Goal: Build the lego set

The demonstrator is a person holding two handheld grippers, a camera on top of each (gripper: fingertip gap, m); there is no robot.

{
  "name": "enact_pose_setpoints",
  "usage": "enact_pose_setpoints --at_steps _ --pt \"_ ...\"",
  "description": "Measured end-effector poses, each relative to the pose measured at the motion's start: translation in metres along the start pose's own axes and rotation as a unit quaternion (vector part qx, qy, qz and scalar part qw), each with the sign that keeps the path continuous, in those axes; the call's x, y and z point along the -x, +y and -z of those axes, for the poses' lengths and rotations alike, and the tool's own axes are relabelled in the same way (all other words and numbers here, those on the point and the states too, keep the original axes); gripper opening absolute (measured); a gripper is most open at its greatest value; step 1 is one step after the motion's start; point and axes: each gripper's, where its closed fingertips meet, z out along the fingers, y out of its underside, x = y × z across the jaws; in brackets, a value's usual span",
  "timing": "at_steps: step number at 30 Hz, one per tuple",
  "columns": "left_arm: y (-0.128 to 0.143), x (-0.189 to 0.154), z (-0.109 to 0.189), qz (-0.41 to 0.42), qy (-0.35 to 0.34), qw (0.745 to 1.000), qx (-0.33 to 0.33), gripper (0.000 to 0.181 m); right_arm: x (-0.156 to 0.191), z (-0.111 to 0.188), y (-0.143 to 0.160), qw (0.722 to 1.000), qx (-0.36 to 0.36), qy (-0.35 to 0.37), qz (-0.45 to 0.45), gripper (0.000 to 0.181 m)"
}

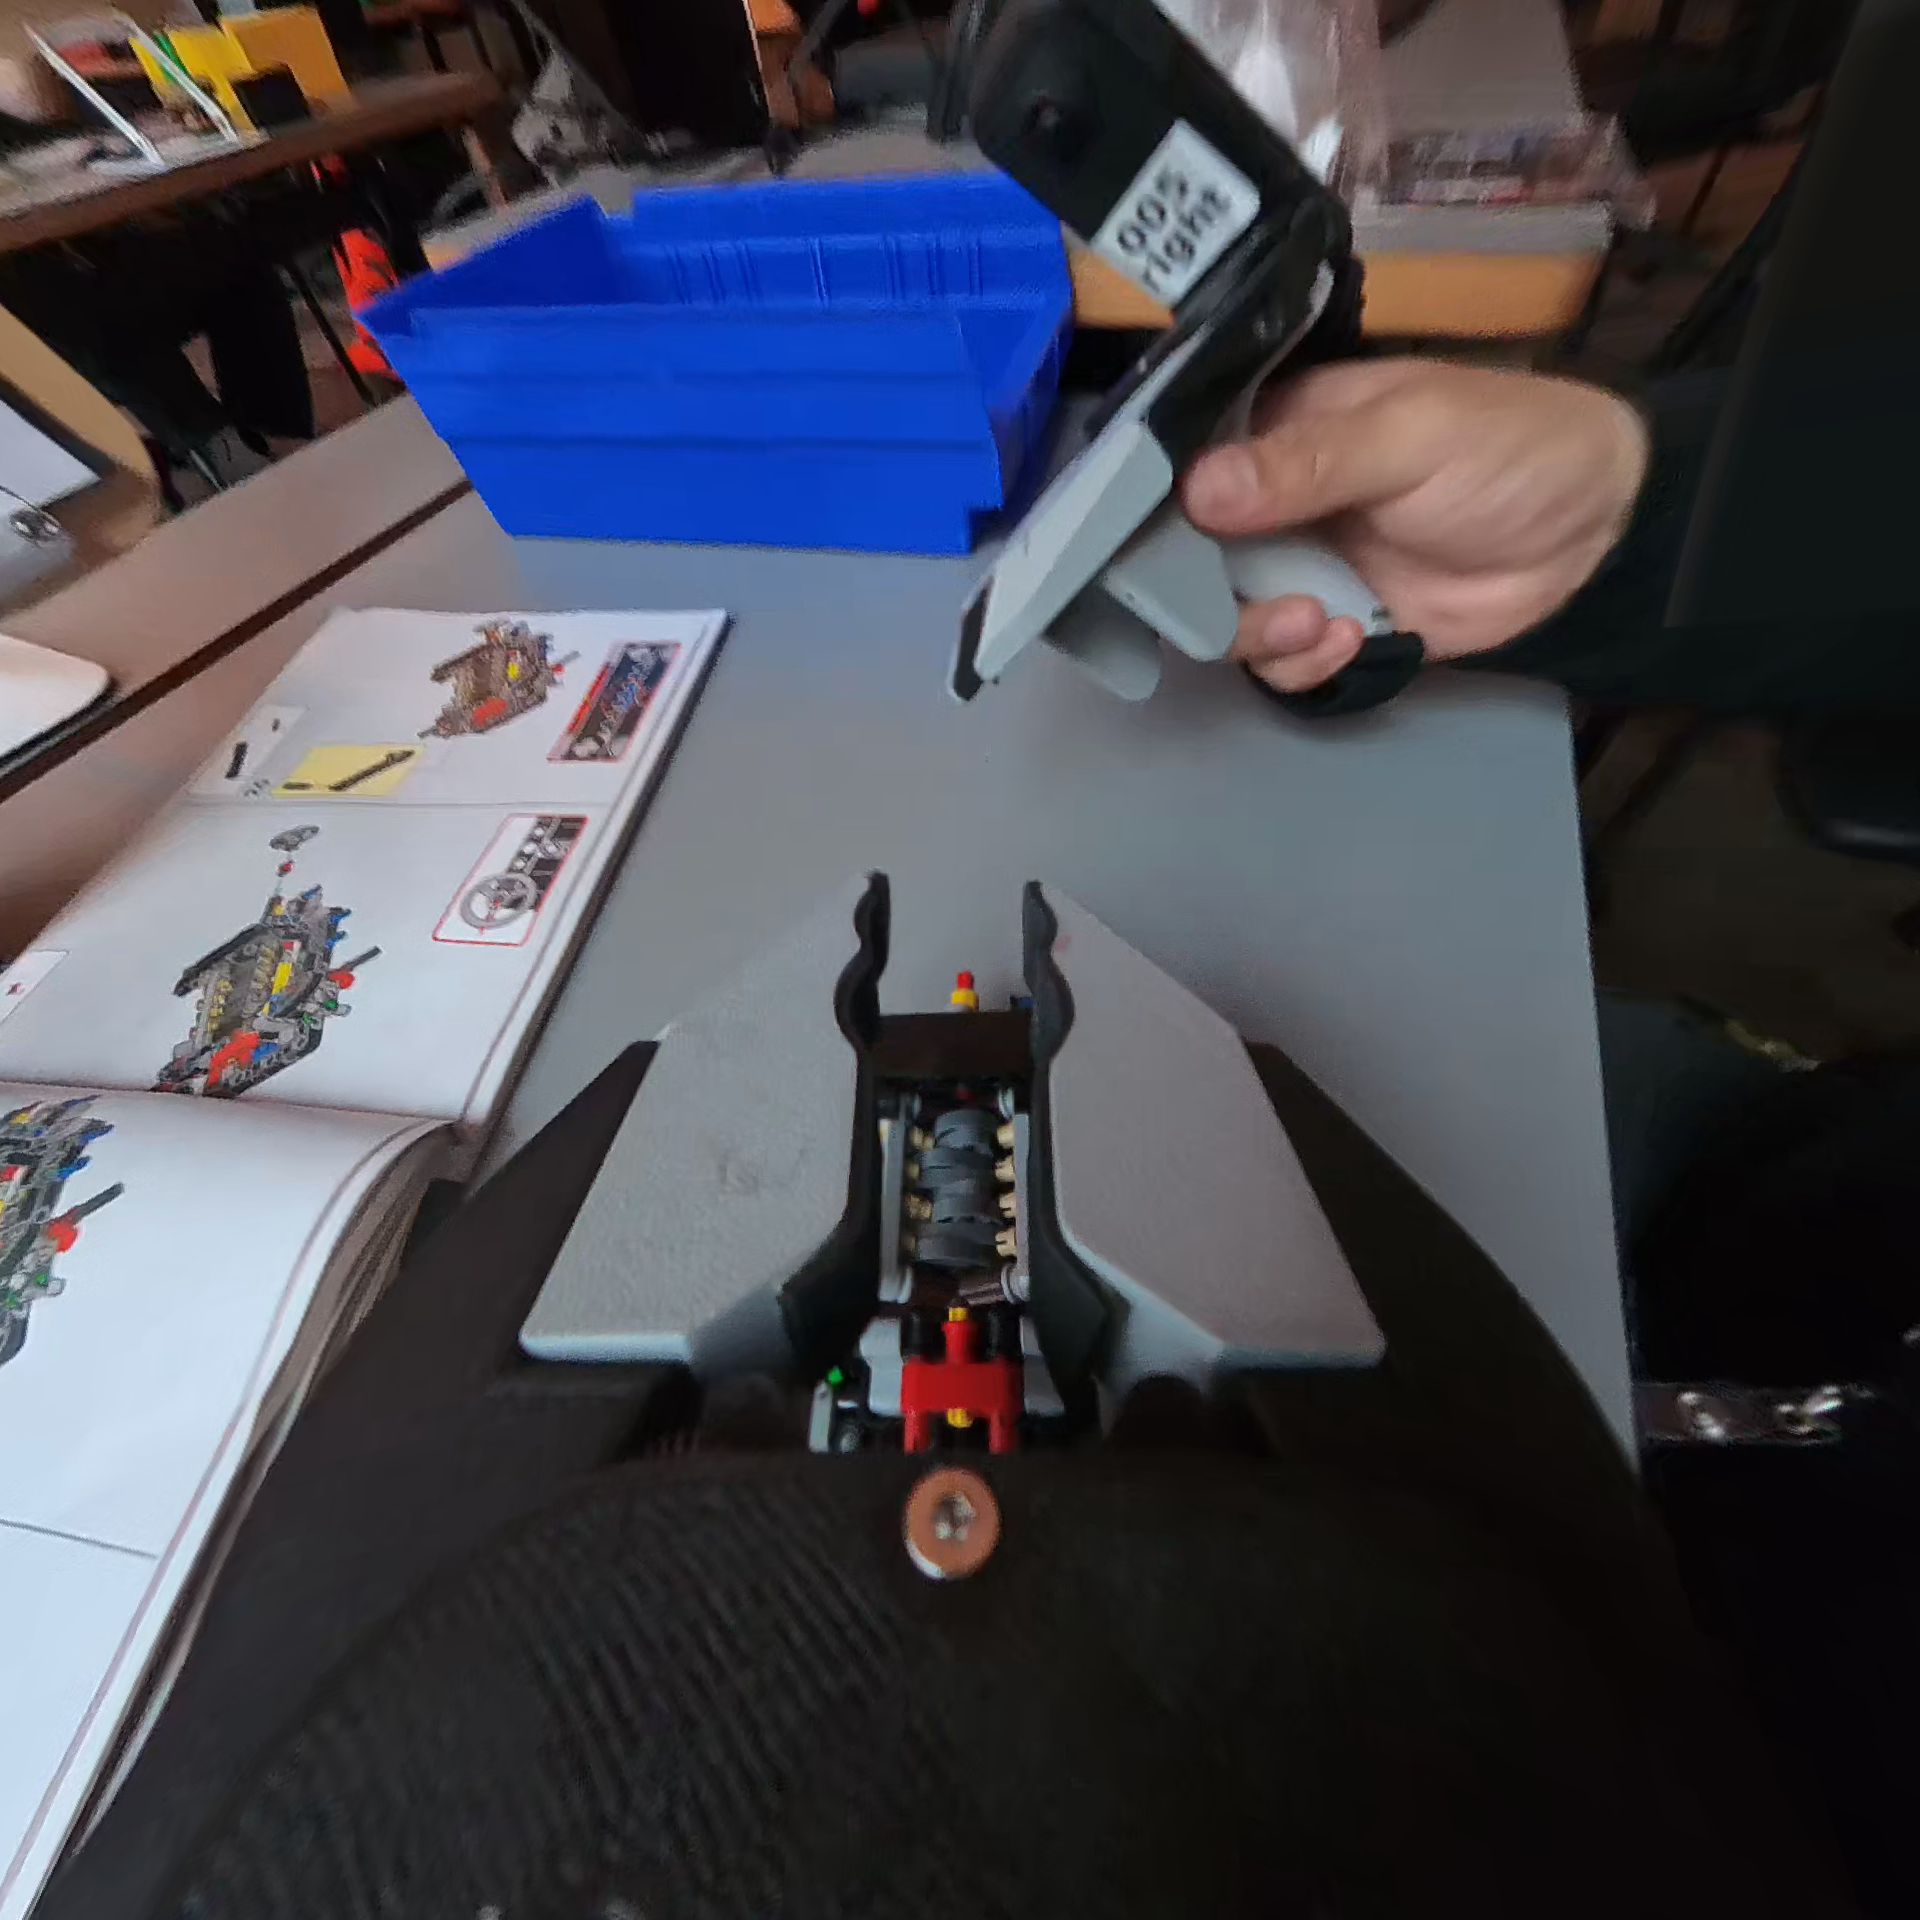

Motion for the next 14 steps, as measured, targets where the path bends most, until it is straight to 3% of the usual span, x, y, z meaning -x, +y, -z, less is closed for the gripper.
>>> enact_pose_setpoints --at_steps 1,7,11,14 --pt "-0.007 0.005 0.006 0.009 -0.005 1.000 -0.015 0.023 -0.004 0.004 0.002 1.000 0.006 0.020 0.021 0.006" --pt "-0.003 0.041 0.045 -0.017 -0.070 0.997 0.015 0.023 -0.018 0.004 0.050 0.986 0.097 0.094 0.095 0.012" --pt "0.018 0.059 0.079 0.000 -0.096 0.994 0.045 0.020 -0.019 0.009 0.046 0.984 0.093 0.105 0.109 0.012" --pt "0.031 0.072 0.087 0.035 -0.102 0.991 0.079 0.018 -0.029 0.013 0.036 0.978 0.102 0.125 0.134 0.014"
